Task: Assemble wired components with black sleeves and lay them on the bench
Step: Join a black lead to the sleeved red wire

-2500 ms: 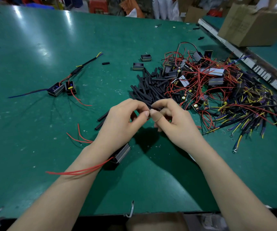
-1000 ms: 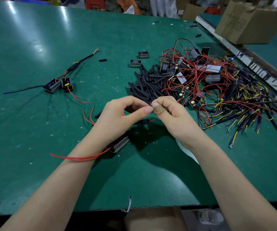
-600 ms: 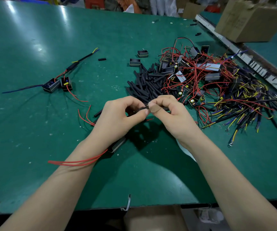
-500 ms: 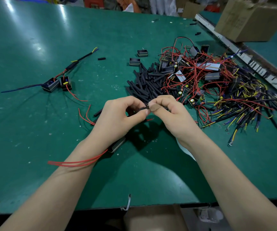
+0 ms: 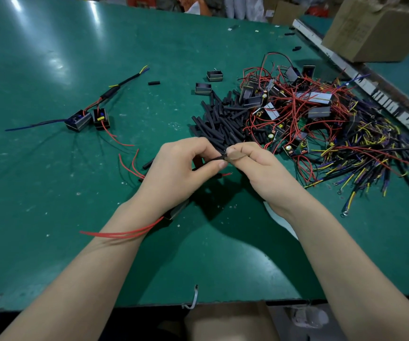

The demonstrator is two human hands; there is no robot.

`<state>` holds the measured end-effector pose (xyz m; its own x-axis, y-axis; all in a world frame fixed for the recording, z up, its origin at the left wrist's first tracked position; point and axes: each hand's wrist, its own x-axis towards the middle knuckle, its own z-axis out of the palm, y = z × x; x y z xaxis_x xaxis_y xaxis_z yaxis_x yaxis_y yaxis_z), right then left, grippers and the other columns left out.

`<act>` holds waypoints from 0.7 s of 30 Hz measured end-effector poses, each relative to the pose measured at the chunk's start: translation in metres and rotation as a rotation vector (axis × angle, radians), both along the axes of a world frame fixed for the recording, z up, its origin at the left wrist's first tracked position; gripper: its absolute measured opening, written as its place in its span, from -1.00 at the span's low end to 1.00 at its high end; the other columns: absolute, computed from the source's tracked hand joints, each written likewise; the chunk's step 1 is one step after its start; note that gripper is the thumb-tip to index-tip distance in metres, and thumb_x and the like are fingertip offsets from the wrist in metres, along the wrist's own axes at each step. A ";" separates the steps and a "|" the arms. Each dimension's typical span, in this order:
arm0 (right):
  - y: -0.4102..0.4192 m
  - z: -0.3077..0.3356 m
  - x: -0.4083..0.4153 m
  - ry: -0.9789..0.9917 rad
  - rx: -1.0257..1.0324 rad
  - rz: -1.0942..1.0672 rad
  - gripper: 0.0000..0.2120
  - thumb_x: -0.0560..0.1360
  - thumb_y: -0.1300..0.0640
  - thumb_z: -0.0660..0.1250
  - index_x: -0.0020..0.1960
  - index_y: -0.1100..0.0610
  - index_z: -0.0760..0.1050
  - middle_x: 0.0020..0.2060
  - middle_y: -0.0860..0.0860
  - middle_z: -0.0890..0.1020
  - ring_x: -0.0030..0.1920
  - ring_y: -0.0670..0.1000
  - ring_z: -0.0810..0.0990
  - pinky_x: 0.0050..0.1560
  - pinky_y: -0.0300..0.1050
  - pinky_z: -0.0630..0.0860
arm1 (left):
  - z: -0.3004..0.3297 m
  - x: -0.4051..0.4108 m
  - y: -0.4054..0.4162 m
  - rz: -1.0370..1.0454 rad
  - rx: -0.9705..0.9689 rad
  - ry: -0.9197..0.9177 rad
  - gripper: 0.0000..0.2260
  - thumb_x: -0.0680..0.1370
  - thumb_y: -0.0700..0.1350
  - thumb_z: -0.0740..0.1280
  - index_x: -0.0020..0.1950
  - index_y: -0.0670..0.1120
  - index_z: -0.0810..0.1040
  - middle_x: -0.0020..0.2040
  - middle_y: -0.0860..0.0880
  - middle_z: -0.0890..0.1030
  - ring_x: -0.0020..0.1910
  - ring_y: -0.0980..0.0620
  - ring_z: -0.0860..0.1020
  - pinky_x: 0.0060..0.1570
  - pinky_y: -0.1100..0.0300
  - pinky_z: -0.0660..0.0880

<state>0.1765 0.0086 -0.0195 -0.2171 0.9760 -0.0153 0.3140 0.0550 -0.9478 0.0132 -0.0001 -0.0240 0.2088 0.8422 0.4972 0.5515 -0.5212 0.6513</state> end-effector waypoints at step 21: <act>0.002 -0.006 0.003 -0.329 0.153 0.061 -0.76 0.65 0.09 0.09 -0.17 -0.09 0.37 -0.08 -0.20 0.33 0.14 -0.06 0.25 0.06 -0.34 0.15 | -0.007 0.006 0.001 0.004 0.016 0.089 -0.92 0.42 -0.08 0.37 -0.20 -0.08 0.59 -0.29 0.12 0.56 -0.31 0.16 0.44 -0.21 0.19 0.45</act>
<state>0.1799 0.0103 -0.0260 -0.2830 0.9578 0.0509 0.5928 0.2164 -0.7758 0.0188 0.0004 -0.0308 0.2493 0.8353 0.4901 0.6090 -0.5287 0.5912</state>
